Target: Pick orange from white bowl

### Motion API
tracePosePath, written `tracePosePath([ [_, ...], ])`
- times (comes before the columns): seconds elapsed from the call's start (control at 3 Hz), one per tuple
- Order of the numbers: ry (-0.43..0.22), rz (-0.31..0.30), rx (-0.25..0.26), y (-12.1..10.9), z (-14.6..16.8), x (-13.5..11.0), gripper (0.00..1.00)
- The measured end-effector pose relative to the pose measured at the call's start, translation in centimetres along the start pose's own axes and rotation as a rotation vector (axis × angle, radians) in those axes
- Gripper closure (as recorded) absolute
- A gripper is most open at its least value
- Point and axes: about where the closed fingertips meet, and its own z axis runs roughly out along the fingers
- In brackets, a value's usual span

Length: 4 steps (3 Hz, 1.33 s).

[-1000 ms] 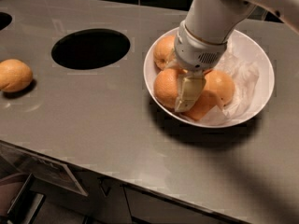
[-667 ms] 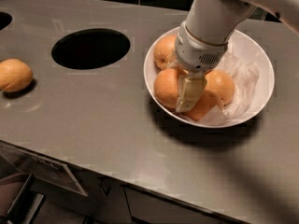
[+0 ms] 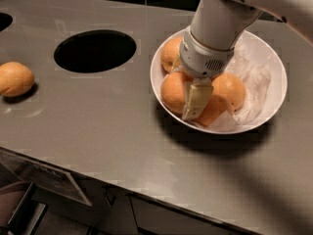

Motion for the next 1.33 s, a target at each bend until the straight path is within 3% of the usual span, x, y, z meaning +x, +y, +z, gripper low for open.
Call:
tracePosePath([
  [0.67,-0.013,-0.027,-0.007,0.12,0.27,-0.54,0.34],
  [1.33,-0.013,-0.027,-0.006,0.12,0.27,-0.54,0.76],
])
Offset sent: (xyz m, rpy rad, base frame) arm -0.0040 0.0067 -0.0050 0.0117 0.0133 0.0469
